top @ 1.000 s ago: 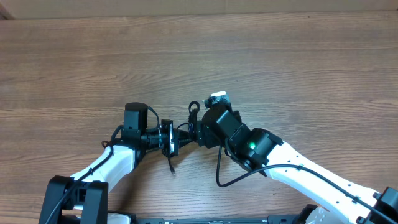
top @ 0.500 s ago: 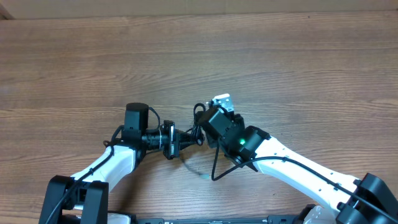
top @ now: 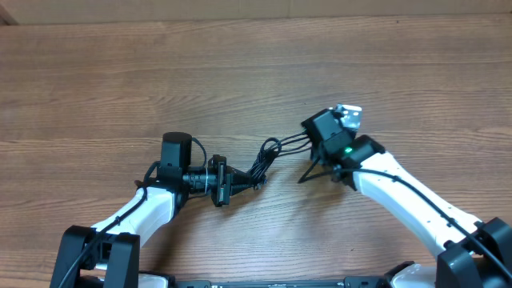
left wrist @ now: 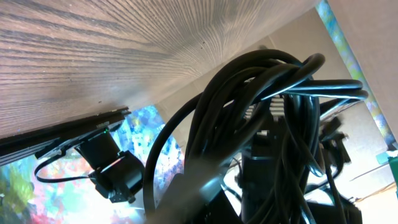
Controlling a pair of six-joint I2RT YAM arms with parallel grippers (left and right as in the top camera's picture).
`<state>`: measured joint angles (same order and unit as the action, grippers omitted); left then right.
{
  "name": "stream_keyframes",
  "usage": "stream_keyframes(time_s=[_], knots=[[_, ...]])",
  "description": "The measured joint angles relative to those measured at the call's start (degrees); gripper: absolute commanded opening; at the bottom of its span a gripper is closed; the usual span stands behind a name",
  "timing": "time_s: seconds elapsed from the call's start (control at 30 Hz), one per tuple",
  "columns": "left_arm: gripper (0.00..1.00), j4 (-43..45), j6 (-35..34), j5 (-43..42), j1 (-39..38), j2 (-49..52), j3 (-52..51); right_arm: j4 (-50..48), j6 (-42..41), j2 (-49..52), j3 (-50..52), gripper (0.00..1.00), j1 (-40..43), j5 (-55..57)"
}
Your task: Untangle cables
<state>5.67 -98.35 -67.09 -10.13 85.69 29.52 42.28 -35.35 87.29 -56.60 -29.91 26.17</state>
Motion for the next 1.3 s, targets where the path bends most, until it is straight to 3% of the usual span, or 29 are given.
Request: stream_keyframes(time_s=[0.17,0.37,0.5,0.77,0.93,1.13,1.3], knots=[[0.04,0.0,0.7,-0.7,0.0,0.0,0.0,1.6,-0.7,0.0,0.0,0.74,4.5,-0.9],[0.04,0.1,3.3,-0.6,0.0,0.0,0.0,4.4,-0.9,0.0,0.0,0.87,6.0,-3.6],[0.04,0.1,11.3,3.3,0.0,0.0,0.0,6.3,-0.3,0.0,0.0,0.93,6.0,-9.7],[0.04,-2.6,27.5,20.6,0.0,0.0,0.2,11.8,3.5,0.0,0.0,0.92,6.0,-26.7],[0.04,-17.8,35.9,31.4,0.0,0.0,5.9,15.1,4.5,-1.4,0.1,0.92,6.0,-33.6],[0.04,-38.2,47.0,45.0,0.0,0.0,21.1,16.5,5.0,-9.7,0.1,0.92,6.0,-38.3],[0.04,-46.7,57.9,51.6,0.0,0.0,33.2,15.6,6.4,-16.9,0.1,0.87,6.0,-40.7]])
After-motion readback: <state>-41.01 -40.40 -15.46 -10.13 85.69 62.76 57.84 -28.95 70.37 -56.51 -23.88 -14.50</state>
